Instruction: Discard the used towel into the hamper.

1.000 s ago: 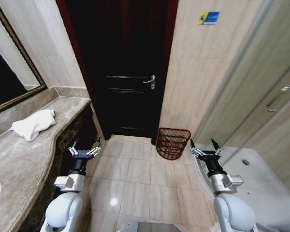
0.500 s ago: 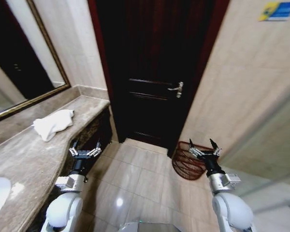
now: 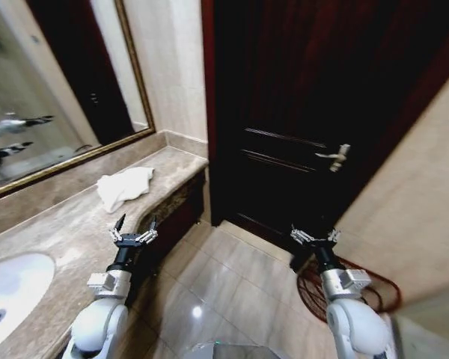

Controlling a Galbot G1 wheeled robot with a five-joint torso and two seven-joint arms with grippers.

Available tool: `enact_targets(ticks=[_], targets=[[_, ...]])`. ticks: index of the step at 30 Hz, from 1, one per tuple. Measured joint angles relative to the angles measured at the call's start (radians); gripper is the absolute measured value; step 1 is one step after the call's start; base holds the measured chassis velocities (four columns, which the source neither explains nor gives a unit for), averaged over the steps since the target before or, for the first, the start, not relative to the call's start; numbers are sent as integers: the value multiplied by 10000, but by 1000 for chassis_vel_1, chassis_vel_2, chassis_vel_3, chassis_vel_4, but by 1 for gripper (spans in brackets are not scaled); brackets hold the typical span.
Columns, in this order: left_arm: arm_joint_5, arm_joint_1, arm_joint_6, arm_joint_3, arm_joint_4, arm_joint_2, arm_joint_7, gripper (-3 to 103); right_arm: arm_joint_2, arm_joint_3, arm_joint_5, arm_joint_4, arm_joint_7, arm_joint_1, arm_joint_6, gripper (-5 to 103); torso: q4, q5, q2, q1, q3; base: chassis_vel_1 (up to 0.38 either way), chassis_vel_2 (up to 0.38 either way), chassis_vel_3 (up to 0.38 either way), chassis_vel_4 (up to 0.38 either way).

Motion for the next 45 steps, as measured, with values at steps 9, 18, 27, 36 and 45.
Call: enact_targets(ticks=[9,18,27,36,45], targets=[[-36,-169,-267,19,236,-68,-118,100,-62,-36,-13,-42,4,143,-113,100,0,-1,1,-1,0,-91,252,235,-91],[-26,-148,-309,51,239,-67,-180,100,25,-25,32,-65,-18,-5,131,100,-4,1,-1,5,2,-175,170,168,-175],[-35,-56,327,30,-43,9,-407,100,20,-2,51,-99,-26,-84,252,100,0,1,0,-4,-1,-43,40,40,-22],[-1211,-1045,3263,-79,-792,603,-1142,100,-95,25,142,-479,-27,-24,462,100,0,0,0,-2,0,7,-3,-4,4],[-3027,-3004,6068,-21,-126,2207,-1749,100,-303,206,367,-757,-5,9,661,100,-2,-1,0,1,1,0,0,0,0]])
